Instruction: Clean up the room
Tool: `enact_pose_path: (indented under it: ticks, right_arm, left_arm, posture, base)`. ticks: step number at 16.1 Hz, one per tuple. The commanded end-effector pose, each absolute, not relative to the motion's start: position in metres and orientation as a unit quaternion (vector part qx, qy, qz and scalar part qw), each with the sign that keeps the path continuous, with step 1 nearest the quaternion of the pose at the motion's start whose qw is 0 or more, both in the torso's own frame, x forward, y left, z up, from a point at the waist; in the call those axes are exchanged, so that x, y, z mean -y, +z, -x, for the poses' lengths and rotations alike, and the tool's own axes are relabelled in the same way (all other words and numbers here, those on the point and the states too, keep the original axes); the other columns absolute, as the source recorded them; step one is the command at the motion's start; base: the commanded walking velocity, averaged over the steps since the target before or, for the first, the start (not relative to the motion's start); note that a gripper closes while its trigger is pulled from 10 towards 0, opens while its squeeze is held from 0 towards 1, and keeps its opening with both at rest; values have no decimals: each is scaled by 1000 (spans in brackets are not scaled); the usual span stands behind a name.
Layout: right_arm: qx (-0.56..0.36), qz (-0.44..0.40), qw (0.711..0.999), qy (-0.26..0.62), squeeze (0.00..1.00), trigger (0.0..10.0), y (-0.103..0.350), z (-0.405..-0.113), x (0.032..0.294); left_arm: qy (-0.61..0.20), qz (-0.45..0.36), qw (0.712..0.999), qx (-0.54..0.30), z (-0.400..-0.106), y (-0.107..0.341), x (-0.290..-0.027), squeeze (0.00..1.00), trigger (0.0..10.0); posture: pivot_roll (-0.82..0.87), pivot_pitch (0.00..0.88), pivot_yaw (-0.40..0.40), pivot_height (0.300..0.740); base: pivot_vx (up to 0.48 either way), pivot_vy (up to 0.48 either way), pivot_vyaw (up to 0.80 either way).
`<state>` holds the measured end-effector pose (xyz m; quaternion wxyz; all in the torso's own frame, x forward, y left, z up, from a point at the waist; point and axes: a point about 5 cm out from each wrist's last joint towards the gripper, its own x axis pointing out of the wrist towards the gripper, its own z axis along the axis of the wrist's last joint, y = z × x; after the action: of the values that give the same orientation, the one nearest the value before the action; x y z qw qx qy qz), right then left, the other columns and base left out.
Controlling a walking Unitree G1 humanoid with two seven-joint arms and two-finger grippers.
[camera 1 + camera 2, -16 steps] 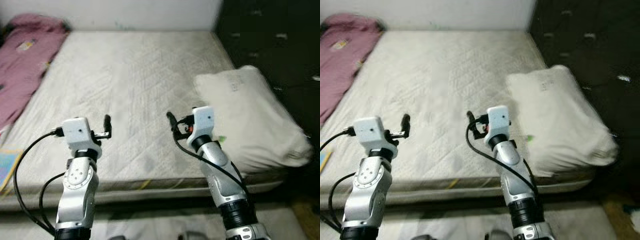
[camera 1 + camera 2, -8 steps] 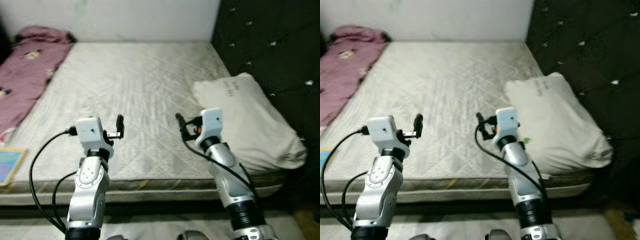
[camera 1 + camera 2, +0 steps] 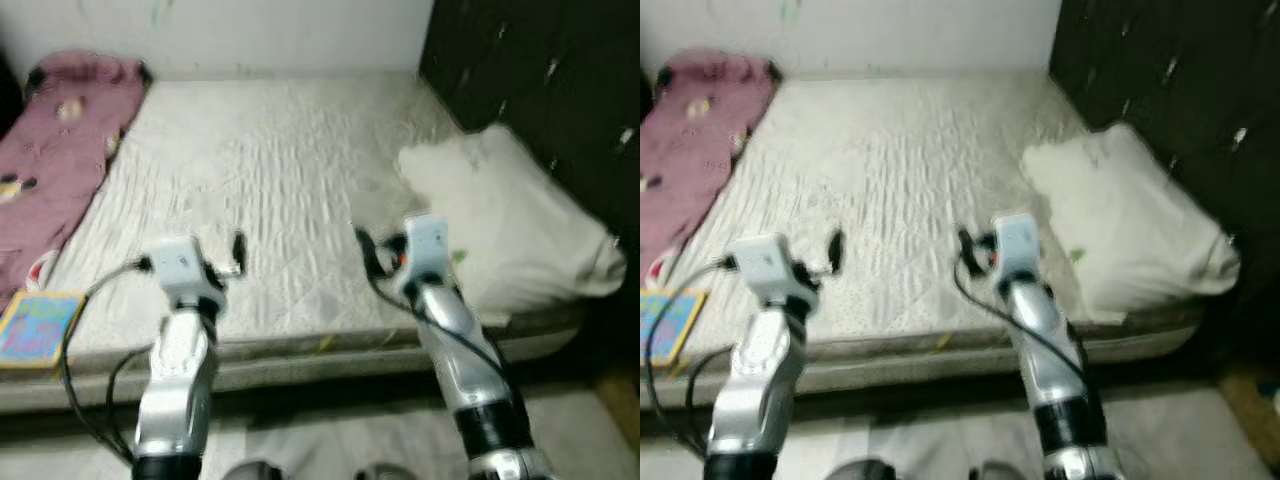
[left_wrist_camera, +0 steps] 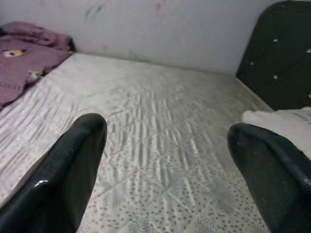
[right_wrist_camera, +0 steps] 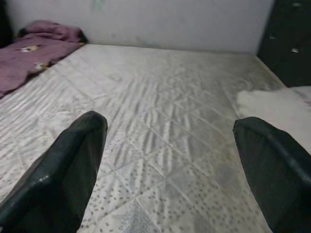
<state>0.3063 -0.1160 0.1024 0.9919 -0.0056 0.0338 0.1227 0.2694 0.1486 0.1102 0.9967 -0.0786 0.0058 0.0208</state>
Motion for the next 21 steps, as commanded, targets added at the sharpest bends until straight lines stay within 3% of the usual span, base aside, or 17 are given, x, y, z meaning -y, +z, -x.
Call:
enact_pose_path:
  ticks: [1, 8, 21]
  right_arm:
    - [-29, 8, 991, 130, 0, 10000, 106, -308, 110]
    - [-36, 14, 991, 132, 0, 10000, 103, -308, 110]
    - [-37, 18, 991, 128, 0, 10000, 103, -308, 111]
  left_arm:
    - [26, 75, 997, 4, -271, 115, -153, 0, 10000]
    - [8, 80, 996, 26, -268, 120, -151, 0, 10000]
    - [0, 84, 996, 26, -267, 120, -150, 0, 10000]
  posture:
    - [-117, 0, 8, 740]
    - [-118, 0, 5, 740]
    - [-117, 11, 1, 740]
  base:
    - [0, 480, 0]
    - [0, 69, 0]
    - [355, 0, 0]
